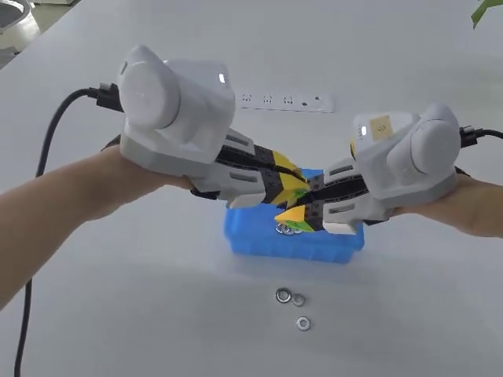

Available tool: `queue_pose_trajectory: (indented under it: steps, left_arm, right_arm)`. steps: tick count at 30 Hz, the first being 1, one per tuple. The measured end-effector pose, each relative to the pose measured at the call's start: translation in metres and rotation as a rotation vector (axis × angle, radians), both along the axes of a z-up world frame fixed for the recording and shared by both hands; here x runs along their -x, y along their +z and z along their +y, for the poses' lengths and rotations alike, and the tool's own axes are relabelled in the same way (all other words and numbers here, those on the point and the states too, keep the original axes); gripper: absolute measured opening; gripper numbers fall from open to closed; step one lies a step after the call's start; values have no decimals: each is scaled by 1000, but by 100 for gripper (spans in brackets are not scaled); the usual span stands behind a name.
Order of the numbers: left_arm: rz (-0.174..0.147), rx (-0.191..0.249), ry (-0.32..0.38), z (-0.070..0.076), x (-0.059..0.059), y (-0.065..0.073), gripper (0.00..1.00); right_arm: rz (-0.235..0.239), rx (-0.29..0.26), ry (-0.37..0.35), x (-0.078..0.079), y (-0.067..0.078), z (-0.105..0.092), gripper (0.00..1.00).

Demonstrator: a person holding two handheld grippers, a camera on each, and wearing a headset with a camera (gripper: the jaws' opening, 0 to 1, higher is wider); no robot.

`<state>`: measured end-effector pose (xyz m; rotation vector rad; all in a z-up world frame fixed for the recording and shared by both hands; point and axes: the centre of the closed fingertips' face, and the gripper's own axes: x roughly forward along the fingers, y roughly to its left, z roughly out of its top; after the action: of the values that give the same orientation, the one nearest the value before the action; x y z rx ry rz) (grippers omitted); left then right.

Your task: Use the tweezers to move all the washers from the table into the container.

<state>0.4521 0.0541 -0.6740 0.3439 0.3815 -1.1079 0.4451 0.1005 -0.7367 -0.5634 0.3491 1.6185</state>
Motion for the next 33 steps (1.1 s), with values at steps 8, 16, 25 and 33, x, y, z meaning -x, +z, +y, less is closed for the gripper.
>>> queue_pose_trajectory:
  steps: [8, 16, 25, 33]
  left_arm:
    - [-23, 0, 8, -2, 1, 5, 6]
    - [-29, -1, 20, 0, -2, 8, 6]
    - [-47, 0, 37, 5, -4, 17, 6]
    - [-67, 2, 44, 6, -2, 27, 6]
  right_arm:
    - [-22, 4, -5, 2, 5, -1, 12]
    - [-22, 5, -43, -3, 10, -4, 16]
    - [-18, 12, -50, 2, 11, -3, 19]
    - [-14, 25, -86, -2, 16, -11, 23]
